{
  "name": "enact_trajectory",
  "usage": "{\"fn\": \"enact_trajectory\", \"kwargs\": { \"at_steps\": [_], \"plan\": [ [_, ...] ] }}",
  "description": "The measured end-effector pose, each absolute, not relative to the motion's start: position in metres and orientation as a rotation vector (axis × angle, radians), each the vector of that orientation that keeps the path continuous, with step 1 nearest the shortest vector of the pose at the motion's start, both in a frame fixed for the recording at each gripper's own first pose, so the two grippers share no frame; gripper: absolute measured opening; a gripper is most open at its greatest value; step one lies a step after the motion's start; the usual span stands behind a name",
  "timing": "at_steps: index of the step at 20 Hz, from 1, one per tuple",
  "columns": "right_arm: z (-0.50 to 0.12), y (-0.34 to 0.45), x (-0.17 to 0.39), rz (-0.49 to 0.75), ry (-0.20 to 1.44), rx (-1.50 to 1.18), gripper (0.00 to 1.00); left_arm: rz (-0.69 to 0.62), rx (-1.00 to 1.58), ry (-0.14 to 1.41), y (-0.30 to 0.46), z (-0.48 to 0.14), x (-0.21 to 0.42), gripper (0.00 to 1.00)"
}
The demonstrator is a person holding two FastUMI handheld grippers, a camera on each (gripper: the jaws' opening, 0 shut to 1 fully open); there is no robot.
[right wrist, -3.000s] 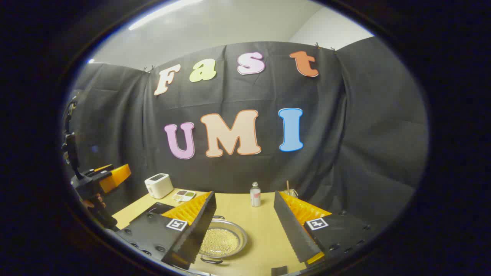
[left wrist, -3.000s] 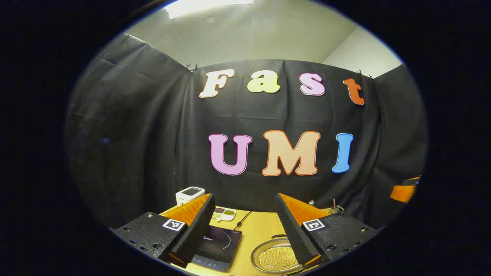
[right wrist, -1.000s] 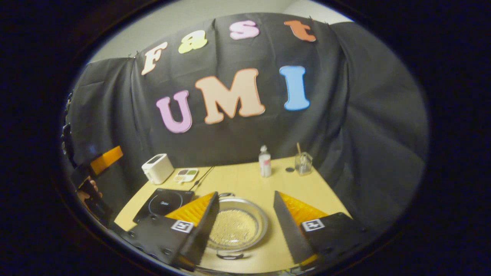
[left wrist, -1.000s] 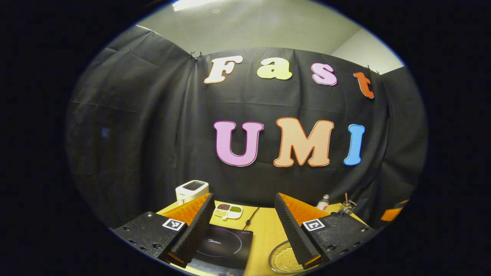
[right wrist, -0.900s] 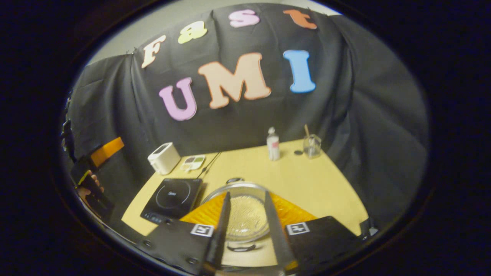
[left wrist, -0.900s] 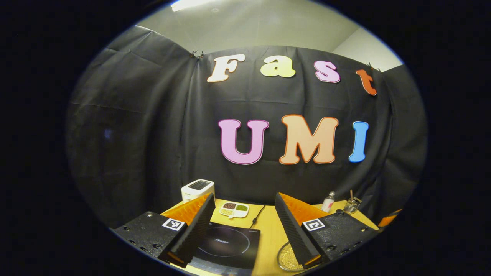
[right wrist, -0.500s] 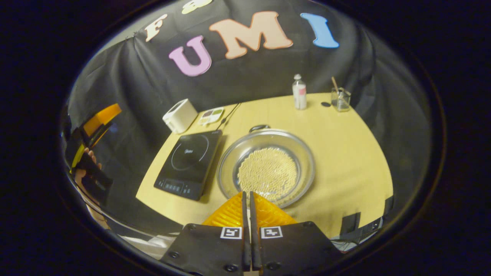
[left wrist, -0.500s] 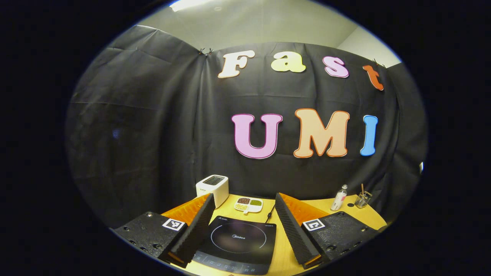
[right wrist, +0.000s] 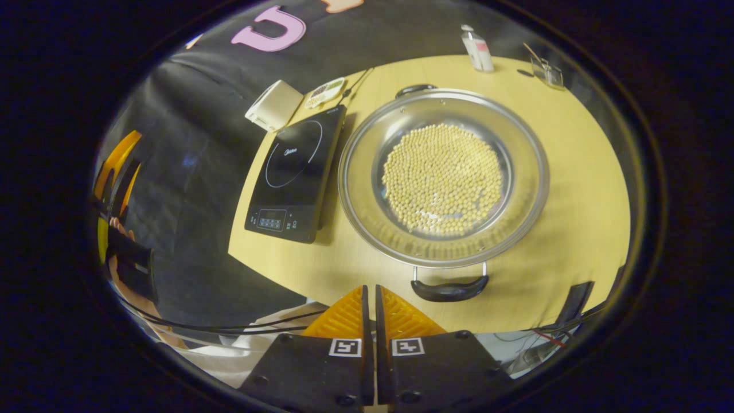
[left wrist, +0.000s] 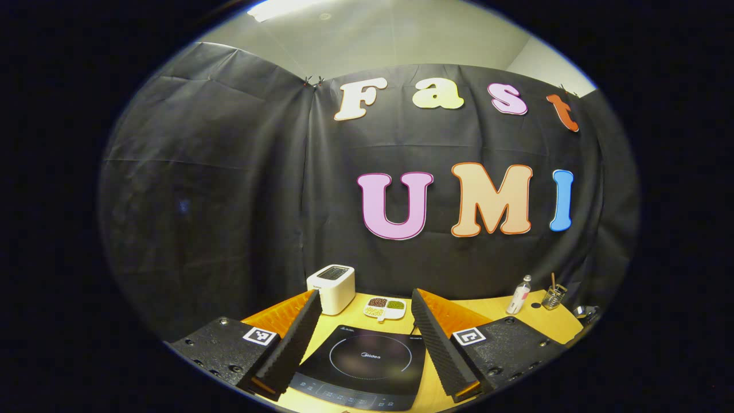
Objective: First push the handle of the pot to place it horizontally, then grasp the pot with both hands and set it on the induction cooktop.
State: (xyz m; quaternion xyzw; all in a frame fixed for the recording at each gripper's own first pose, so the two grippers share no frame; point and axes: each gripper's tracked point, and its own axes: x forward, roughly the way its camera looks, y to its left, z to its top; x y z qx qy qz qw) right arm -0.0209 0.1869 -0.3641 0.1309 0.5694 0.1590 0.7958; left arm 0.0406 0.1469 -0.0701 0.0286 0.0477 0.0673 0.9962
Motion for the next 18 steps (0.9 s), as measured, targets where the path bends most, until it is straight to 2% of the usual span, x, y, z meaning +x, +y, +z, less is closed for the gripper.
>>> {"fn": "enact_trajectory", "kwargs": {
  "at_steps": [2,3,4,5,11,15,16,18],
  "plan": [
    [-0.378,0.188,-0.021,0.334,1.277,0.283,0.05,0.14,0.063,0.093,0.148,-0.067,0.041,0.92],
    [-0.383,0.188,-0.02,0.325,1.293,0.278,0.0,0.142,0.061,0.092,0.148,-0.067,0.041,0.92],
    [-0.387,0.188,-0.017,0.318,1.301,0.273,0.05,0.143,0.059,0.094,0.147,-0.067,0.041,0.92],
    [-0.39,0.187,-0.015,0.31,1.307,0.268,0.05,0.147,0.057,0.096,0.148,-0.069,0.041,0.92],
    [-0.409,0.17,-0.011,0.266,1.338,0.19,0.05,0.15,0.051,0.103,0.146,-0.071,0.045,0.92],
    [-0.412,0.16,-0.006,0.239,1.33,0.159,0.0,0.144,0.039,0.114,0.144,-0.074,0.045,0.92],
    [-0.413,0.154,-0.004,0.221,1.326,0.14,0.02,0.14,0.035,0.117,0.142,-0.076,0.046,0.96],
    [-0.417,0.139,-0.003,0.183,1.316,0.096,0.02,0.126,0.032,0.123,0.139,-0.078,0.049,0.92]
  ]
}}
